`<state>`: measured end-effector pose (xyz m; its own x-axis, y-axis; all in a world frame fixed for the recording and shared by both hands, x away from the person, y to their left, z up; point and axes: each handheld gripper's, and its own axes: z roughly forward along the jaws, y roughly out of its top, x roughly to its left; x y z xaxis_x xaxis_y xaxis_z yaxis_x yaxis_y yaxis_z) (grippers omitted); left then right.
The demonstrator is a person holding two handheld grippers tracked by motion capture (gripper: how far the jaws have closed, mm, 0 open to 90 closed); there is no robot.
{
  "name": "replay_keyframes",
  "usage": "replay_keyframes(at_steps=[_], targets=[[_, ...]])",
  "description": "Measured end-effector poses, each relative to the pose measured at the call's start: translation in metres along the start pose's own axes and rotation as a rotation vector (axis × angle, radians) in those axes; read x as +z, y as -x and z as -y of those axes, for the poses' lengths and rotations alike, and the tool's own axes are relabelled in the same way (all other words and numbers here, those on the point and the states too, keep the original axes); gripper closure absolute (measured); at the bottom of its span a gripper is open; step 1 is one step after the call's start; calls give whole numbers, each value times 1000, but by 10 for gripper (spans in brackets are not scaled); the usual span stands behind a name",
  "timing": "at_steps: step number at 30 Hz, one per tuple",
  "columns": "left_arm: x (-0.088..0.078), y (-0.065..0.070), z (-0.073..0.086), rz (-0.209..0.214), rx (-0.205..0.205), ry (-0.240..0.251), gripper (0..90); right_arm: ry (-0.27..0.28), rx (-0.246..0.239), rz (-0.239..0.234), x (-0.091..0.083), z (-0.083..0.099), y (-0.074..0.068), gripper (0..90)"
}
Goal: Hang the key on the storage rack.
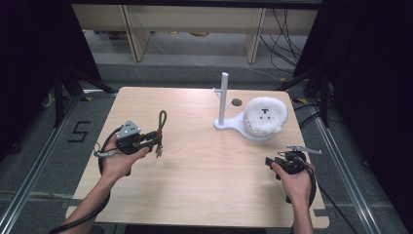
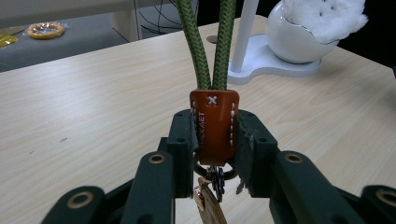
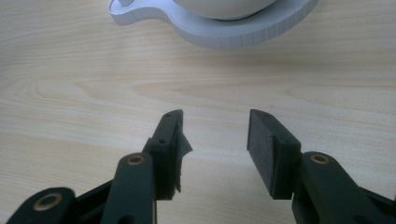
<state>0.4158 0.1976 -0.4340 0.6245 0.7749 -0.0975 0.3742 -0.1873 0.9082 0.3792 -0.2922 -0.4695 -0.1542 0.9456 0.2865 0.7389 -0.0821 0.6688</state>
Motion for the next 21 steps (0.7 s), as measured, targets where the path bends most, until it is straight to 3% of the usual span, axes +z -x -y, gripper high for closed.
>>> replay_keyframes(at_steps=[6,21], targets=[[6,4,-7,3,12,9,690,5,-40,1,1,-1,3,564],[23,11,-20,23,34,14,690,12,-34,4,2,-1,2,557]])
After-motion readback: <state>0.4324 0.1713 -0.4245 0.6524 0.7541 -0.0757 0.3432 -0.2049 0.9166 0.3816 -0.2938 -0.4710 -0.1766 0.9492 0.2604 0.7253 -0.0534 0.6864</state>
